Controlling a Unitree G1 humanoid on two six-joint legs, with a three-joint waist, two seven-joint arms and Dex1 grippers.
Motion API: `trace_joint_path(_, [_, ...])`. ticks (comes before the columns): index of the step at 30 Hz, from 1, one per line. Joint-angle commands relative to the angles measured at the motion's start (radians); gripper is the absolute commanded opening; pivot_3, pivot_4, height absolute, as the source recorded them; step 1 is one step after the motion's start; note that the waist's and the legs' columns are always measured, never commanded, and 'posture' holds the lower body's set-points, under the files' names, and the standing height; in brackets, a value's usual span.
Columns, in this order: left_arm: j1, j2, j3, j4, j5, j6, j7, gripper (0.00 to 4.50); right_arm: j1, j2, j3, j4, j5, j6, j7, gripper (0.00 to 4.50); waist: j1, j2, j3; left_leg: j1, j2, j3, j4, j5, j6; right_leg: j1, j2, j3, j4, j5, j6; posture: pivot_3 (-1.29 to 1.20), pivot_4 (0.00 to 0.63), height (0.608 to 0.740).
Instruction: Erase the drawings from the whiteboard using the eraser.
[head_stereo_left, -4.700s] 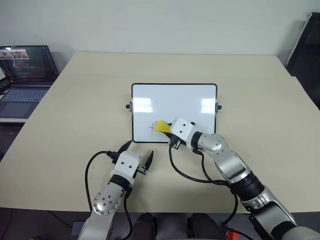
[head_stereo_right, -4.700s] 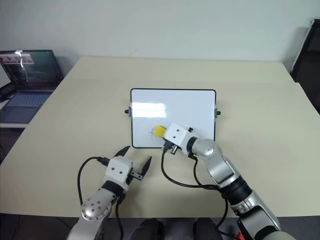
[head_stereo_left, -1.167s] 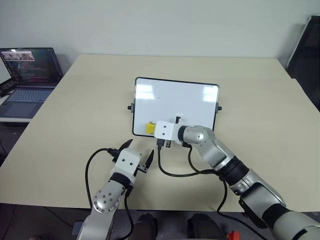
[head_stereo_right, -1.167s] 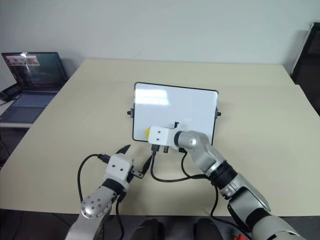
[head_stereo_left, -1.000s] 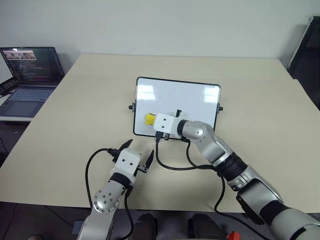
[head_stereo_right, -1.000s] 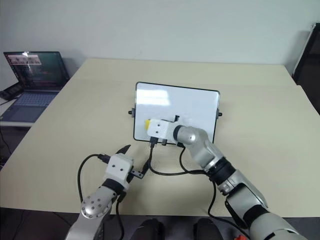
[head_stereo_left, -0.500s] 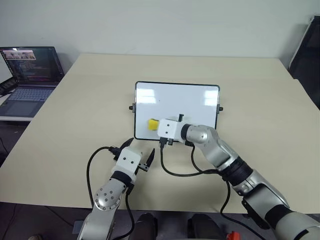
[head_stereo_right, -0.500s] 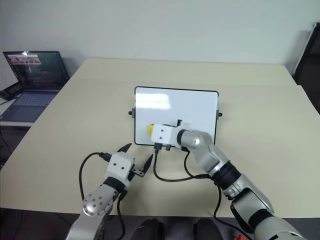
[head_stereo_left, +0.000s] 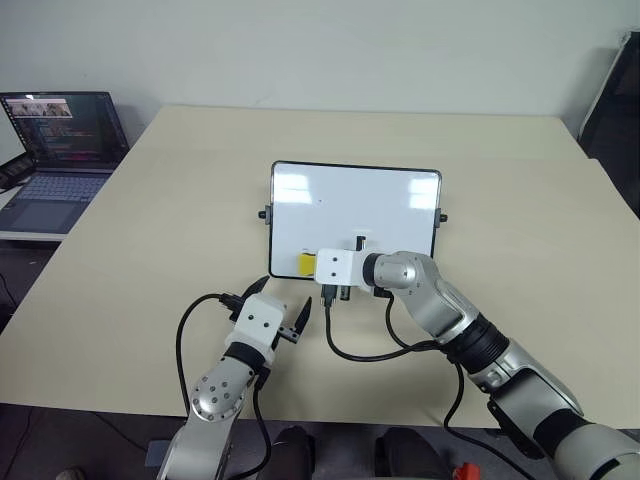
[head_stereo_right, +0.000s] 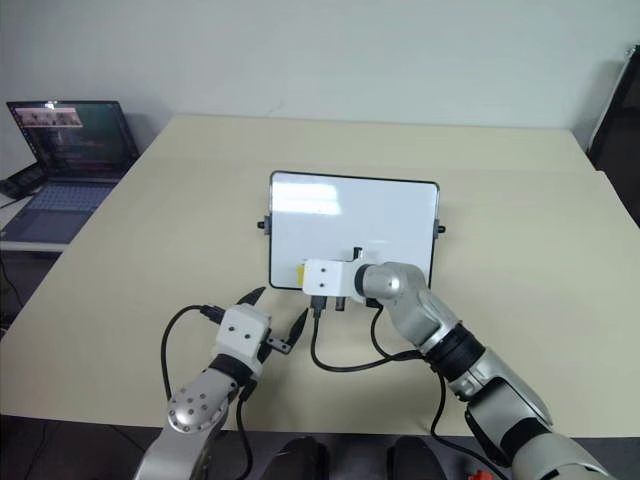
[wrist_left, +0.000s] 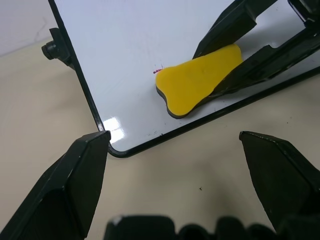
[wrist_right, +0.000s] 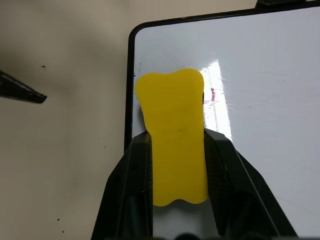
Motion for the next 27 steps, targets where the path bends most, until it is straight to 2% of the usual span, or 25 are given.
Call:
trace_joint_path(1, [-0.012, -0.008, -0.006, -0.010, 0.004, -0.027, 0.006, 4.50, -0.037, 0.001, -0.073, 0.011, -0.007, 0.028, -0.061, 1.12, 0.000, 0.000, 0.000, 0.000, 0.000, 0.000, 0.000, 0.000, 0.000, 0.000, 0.000, -0.001, 0.000, 0.000, 0.000, 0.00, 0.150, 0.740])
trace_joint_path(5, [-0.028, -0.007, -0.008, 0.008, 0.002, -0.038, -0.002, 4.50, -0.070, 0.028, -0.091, 0.049, -0.020, 0.016, -0.132, 1.12, 0.000, 0.001, 0.001, -0.001, 0.000, -0.001, 0.000, 0.000, 0.000, 0.000, 0.000, -0.003, 0.000, 0.000, 0.000, 0.00, 0.150, 0.740])
trace_joint_path(11, [-0.048, -0.006, -0.009, 0.029, -0.001, -0.048, -0.006, 4.50, -0.076, 0.047, -0.058, 0.067, -0.023, 0.012, -0.125, 1.12, -0.002, 0.001, 0.001, -0.002, 0.000, 0.000, 0.000, 0.000, 0.000, 0.000, 0.000, -0.004, 0.000, 0.000, 0.000, 0.00, 0.150, 0.740])
trace_joint_path(15, [-0.051, -0.005, -0.008, 0.031, -0.002, -0.051, -0.008, 4.50, -0.040, 0.055, 0.015, 0.048, -0.036, 0.032, -0.054, 1.12, -0.003, 0.001, 0.001, -0.001, 0.000, 0.000, 0.000, 0.000, 0.000, 0.000, 0.000, -0.004, 0.000, 0.000, 0.000, 0.00, 0.150, 0.740])
trace_joint_path(20, [-0.047, -0.002, -0.002, 0.030, -0.003, -0.056, -0.008, 4.50, -0.005, 0.012, 0.028, 0.017, -0.038, 0.042, 0.005, 1.12, 0.000, 0.001, 0.001, -0.002, 0.000, 0.000, 0.000, 0.000, 0.000, 0.000, 0.000, -0.004, -0.001, 0.000, 0.000, 0.00, 0.150, 0.740])
trace_joint_path(27, [-0.051, -0.009, -0.006, 0.035, 0.002, -0.057, 0.000, 4.50, -0.001, 0.007, -0.039, 0.007, -0.010, 0.049, -0.023, 1.12, 0.002, 0.001, 0.001, -0.001, 0.000, -0.001, 0.000, 0.000, 0.000, 0.000, 0.000, -0.004, -0.001, 0.000, 0.000, 0.00, 0.150, 0.740])
